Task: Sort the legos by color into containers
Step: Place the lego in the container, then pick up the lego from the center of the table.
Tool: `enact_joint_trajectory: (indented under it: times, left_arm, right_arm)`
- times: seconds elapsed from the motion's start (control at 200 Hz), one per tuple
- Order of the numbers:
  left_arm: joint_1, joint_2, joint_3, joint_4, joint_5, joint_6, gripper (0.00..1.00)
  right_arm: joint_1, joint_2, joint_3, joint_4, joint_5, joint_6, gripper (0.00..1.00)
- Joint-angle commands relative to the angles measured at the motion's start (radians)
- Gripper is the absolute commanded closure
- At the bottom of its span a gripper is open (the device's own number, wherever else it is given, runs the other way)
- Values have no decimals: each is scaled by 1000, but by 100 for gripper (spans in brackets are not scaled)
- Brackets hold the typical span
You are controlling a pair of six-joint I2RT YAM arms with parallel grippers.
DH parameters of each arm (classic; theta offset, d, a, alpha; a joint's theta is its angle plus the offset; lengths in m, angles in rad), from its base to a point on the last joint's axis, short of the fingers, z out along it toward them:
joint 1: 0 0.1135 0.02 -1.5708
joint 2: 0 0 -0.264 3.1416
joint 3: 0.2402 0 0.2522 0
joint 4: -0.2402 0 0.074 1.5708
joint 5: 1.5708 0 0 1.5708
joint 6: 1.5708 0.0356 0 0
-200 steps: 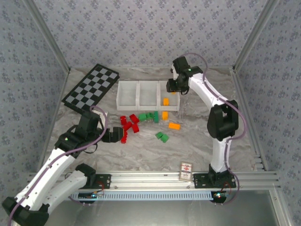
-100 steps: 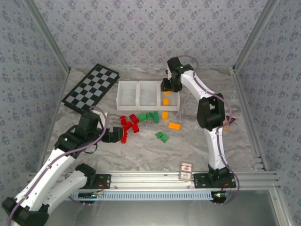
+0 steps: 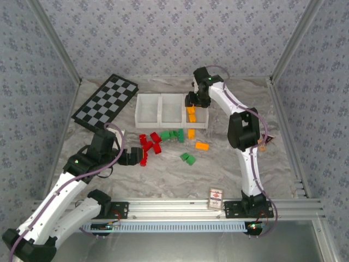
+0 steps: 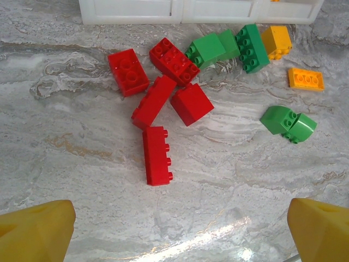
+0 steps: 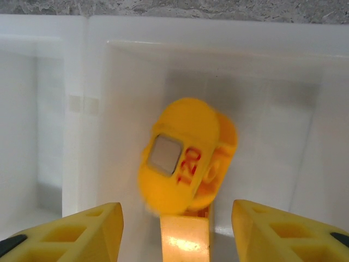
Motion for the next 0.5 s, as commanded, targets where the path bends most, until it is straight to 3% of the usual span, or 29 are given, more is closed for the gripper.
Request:
enact_joint_trajectory:
  times: [0.0,0.18,0.495]
  left_arm:
    - [-7,-7,-7,4,-6,-5,0]
    - [-8,-10,-8,5,-7,-5,0]
    - [-9,-9,-8,5,-7,-5,0]
  right_arm:
    - [10,-44,-5,-26,-4,-1,43]
    - [25,-154,-112,12,18,-36,43]
    - [87,-490,-518,90,43,-232,38]
